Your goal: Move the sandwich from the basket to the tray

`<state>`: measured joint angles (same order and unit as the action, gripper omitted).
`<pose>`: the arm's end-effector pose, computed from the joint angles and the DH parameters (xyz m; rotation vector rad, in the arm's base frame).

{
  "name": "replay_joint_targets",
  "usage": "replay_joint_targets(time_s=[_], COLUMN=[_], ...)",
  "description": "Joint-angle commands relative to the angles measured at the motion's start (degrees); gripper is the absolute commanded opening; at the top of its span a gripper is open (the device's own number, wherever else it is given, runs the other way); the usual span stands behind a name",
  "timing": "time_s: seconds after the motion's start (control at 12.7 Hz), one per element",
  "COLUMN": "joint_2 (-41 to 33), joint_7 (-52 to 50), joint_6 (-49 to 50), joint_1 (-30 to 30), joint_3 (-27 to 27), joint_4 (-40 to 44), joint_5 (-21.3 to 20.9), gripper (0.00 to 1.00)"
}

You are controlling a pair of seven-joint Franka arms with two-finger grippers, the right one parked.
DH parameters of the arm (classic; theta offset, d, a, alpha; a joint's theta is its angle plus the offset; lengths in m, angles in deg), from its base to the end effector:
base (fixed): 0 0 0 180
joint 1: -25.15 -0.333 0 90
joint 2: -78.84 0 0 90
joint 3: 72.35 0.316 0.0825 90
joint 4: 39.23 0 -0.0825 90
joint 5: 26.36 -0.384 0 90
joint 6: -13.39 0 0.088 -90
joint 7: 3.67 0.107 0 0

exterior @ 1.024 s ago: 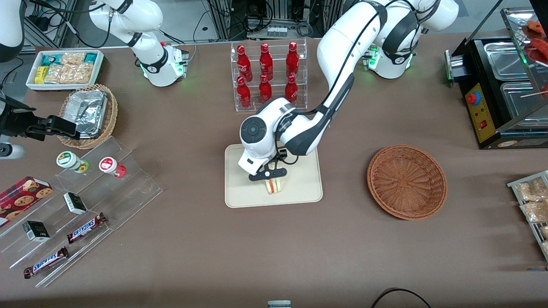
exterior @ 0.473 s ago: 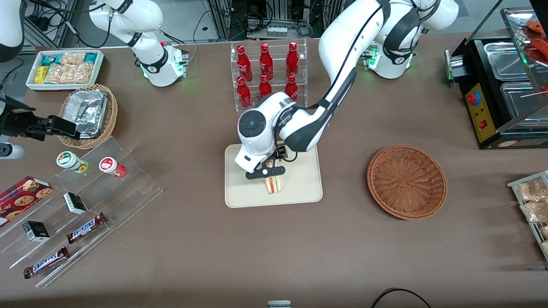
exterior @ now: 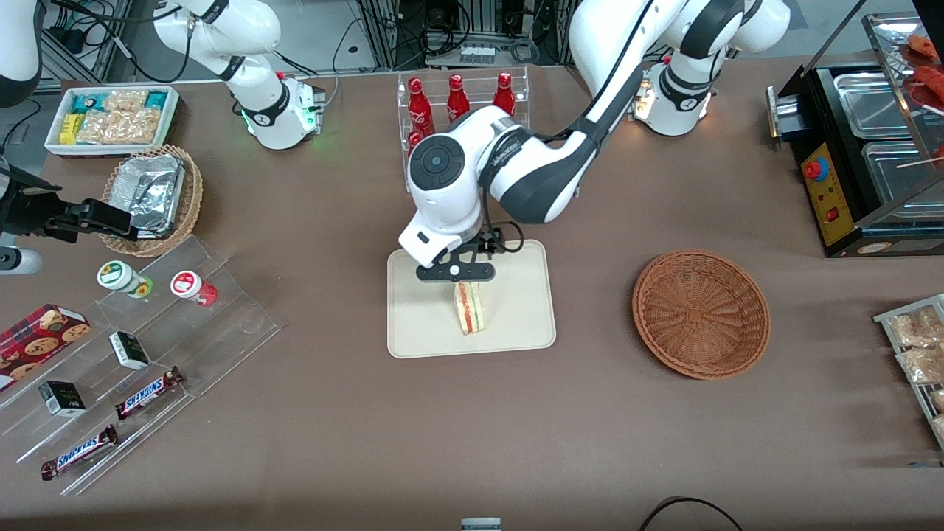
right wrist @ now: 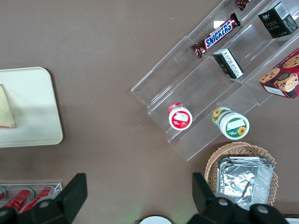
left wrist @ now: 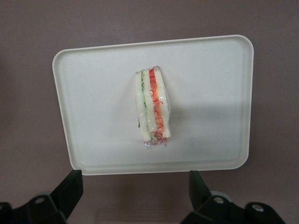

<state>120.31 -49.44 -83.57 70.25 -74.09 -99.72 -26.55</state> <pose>0.5130 -0.5363 0.4022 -3.0885 0.0193 0.1120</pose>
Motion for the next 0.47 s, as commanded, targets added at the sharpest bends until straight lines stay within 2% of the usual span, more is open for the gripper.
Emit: replay_joint_targets(time_s=[0.0,0.39], joint_2=[-5.9,-18.5], joint_7=[6.3,25.2], joint_6=[0.5,0.4], joint_1=[-4.0,-13.1], joint_3=[0.0,-0.1], joint_4=[-5.8,-20.2], joint_5=[-0.1,2.2], gripper=[1.00,1.00])
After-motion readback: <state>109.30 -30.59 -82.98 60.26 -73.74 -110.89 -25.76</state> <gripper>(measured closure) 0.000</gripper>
